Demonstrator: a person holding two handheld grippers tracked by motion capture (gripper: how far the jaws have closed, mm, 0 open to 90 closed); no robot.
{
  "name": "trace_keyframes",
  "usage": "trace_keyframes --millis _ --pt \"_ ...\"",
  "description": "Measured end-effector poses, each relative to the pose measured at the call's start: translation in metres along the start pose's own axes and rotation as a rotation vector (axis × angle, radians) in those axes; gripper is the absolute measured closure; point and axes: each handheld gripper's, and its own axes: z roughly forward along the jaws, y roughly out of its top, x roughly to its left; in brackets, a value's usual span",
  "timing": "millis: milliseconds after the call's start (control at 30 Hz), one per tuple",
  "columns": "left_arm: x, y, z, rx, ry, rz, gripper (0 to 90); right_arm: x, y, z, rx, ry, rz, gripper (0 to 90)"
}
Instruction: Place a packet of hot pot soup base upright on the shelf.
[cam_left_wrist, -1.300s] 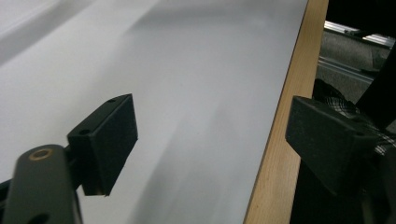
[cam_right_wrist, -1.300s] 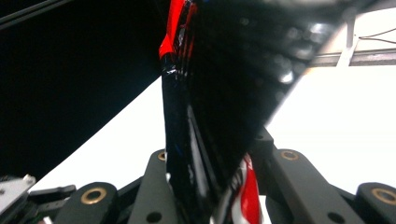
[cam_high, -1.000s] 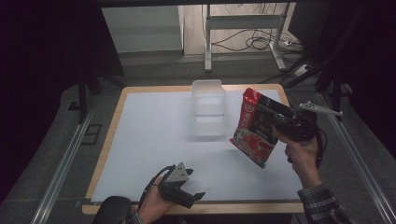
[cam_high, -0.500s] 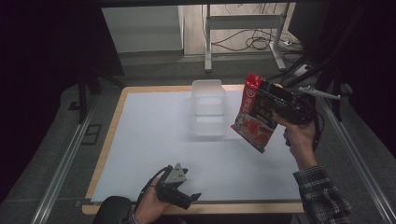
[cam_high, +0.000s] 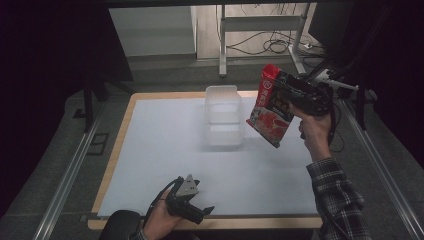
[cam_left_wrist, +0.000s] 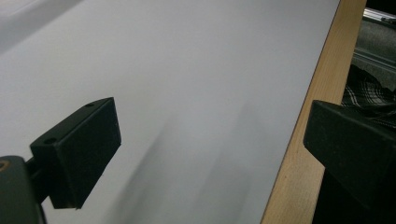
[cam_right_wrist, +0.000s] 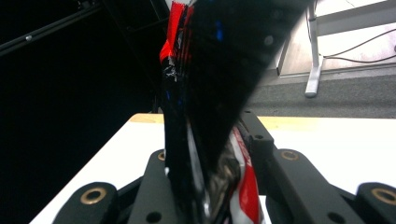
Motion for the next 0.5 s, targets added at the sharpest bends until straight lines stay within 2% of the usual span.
trace_keyframes --millis 500 --pt "0.002 -0.002 0.003 0.02 0.0 0.007 4.0 -0.005 0.024 0.051 -0.01 0.022 0.019 73.2"
